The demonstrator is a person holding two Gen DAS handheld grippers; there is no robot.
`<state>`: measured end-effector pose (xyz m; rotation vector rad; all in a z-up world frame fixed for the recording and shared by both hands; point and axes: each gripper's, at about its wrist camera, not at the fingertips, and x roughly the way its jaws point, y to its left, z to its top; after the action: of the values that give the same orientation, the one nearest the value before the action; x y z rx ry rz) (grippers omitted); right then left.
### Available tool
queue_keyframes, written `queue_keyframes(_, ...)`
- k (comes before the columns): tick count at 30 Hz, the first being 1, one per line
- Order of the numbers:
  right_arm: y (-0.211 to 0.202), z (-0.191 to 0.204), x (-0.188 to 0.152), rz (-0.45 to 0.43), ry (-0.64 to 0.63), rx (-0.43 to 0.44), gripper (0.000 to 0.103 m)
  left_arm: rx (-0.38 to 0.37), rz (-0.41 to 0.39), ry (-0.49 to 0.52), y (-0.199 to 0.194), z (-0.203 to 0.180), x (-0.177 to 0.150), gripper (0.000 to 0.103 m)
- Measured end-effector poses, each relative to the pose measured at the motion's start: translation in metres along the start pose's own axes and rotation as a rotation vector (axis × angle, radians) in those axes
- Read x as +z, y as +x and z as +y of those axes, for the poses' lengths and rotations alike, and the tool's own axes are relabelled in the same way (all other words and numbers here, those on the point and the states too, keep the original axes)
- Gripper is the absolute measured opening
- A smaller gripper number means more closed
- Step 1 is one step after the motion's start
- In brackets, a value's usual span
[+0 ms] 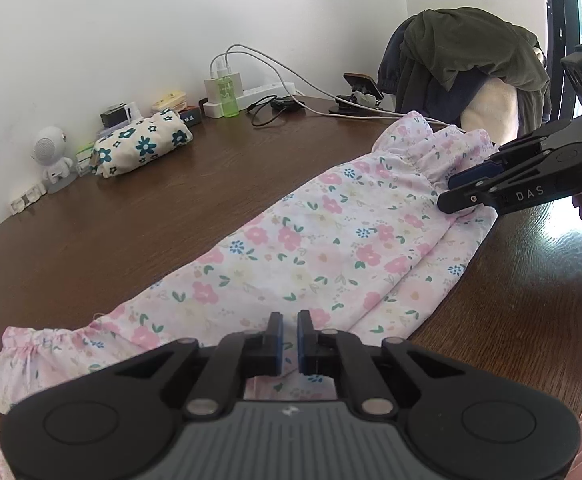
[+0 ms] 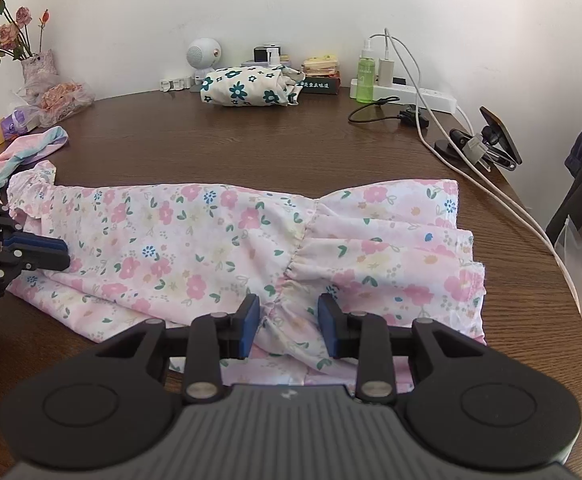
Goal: Fold clothes
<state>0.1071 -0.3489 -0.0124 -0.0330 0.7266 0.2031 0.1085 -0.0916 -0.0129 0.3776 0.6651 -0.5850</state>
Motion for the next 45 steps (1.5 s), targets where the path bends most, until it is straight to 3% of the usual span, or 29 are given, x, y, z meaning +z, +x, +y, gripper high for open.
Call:
queue_keyframes(3,-0.001,-0.003,0.001,-0.001,0.012,-0.020,0.034,-0.026,-0.044,-0.030,-0.008,0.000,0.002,0.017)
queue_keyframes(4,-0.006,-0.001,0.002,-0.017,0.032,-0.005,0.036,-0.019,-0.096,-0.070,-0.021,0.005,0.000,0.029)
queue_keyframes(5,-0.013,0.002,0.002,-0.047,0.056,0.034,0.043,-0.012,-0.149,-0.110,-0.033,0.010,-0.003,0.048)
queue_keyframes(6,-0.021,0.005,0.002,-0.077,0.079,0.073,0.053,-0.005,-0.201,-0.150,-0.046,0.015,-0.006,0.061)
queue_keyframes(7,-0.028,0.009,0.003,-0.106,0.099,0.110,0.059,0.003,-0.253,-0.190,-0.058,0.021,-0.008,0.086)
queue_keyframes(8,-0.034,0.016,0.005,-0.129,0.111,0.140,0.070,0.010,-0.306,-0.230,-0.071,0.026,-0.011,0.099)
queue_keyframes(9,-0.039,0.024,0.006,-0.148,0.117,0.163,0.082,0.032,-0.355,-0.289,-0.083,0.032,-0.018,0.100)
queue_keyframes(11,-0.049,0.041,0.010,-0.184,0.130,0.210,0.087,0.056,-0.432,-0.417,-0.104,0.044,-0.037,0.103)
queue_keyframes(13,-0.053,0.058,0.011,-0.207,0.154,0.240,0.103,0.082,-0.482,-0.572,-0.119,0.052,-0.057,0.103)
queue_keyframes(16,-0.050,0.083,0.008,-0.202,0.188,0.236,0.103,0.111,-0.523,-0.702,-0.135,0.054,-0.081,0.103)
queue_keyframes(19,-0.044,0.105,0.002,-0.161,0.220,0.193,0.103,0.164,-0.516,-0.670,-0.143,0.052,-0.088,0.103)
queue_keyframes(23,-0.038,0.133,-0.004,-0.091,0.164,0.113,0.103,0.181,-0.454,-0.636,-0.147,0.053,-0.094,0.103)
queue_keyframes(27,-0.046,0.146,-0.005,-0.102,0.121,0.116,0.103,0.173,-0.417,-0.634,-0.146,0.053,-0.104,0.103)
queue_keyframes(33,-0.041,0.158,0.002,-0.078,0.100,0.117,0.103,0.225,-0.315,-0.673,-0.139,0.080,-0.112,0.100)
queue_keyframes(39,-0.032,0.176,0.012,-0.073,0.051,0.125,0.103,0.243,-0.201,-0.670,-0.117,0.115,-0.108,0.072)
queue_keyframes(41,-0.028,0.182,0.018,-0.073,0.038,0.135,0.103,0.236,-0.167,-0.670,-0.109,0.124,-0.108,0.048)
queue_keyframes(43,-0.023,0.188,0.023,-0.072,0.023,0.144,0.103,0.230,-0.136,-0.676,-0.101,0.131,-0.109,0.031)
queue_keyframes(45,-0.019,0.195,0.028,-0.075,0.005,0.153,0.103,0.225,-0.118,-0.678,-0.095,0.137,-0.111,0.023)
